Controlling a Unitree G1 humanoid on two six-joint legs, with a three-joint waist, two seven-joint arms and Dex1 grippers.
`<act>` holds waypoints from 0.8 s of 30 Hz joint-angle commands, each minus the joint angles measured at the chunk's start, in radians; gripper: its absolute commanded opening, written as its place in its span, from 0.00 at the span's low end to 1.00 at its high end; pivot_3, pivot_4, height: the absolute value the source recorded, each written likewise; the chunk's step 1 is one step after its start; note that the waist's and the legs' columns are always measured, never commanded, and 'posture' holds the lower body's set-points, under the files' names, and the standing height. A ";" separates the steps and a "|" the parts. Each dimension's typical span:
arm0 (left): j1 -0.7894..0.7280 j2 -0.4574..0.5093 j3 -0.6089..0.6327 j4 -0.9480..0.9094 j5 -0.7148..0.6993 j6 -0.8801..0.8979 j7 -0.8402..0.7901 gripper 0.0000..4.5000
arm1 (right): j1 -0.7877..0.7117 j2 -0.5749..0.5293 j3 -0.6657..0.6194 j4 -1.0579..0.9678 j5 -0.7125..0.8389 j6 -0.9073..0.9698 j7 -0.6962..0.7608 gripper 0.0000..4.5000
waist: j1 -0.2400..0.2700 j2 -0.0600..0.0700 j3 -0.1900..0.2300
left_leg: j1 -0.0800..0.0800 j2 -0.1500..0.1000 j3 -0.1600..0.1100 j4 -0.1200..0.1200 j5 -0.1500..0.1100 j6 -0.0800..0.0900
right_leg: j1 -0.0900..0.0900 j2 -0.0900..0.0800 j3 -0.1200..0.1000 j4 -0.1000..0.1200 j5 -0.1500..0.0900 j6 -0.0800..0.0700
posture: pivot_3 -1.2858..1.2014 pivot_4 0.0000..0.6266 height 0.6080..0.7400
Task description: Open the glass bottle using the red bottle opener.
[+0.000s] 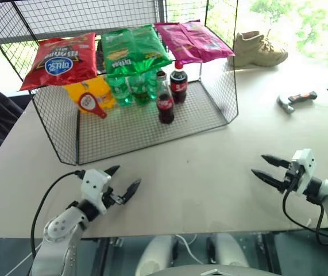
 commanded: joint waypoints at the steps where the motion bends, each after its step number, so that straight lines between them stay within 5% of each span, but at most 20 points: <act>1: 0.001 0.004 0.018 -0.014 -0.008 -0.018 -0.001 1.00 | 0.003 -0.005 -0.027 -0.031 0.004 -0.026 -0.002 0.79 | 0.000 0.000 0.000 | 0.000 0.000 0.000 0.000 0.000 0.000 | 0.000 0.000 0.000 0.000 0.000 0.000 | 0.52 0.24 1.00; 24: -0.063 -0.021 0.060 0.004 -0.054 -0.065 0.010 1.00 | -0.059 0.038 0.025 -0.003 -0.013 -0.063 0.021 0.79 | 0.000 0.000 0.000 | 0.000 0.000 0.000 0.000 0.000 0.000 | 0.000 0.000 0.000 0.000 0.000 0.000 | 0.52 0.24 1.00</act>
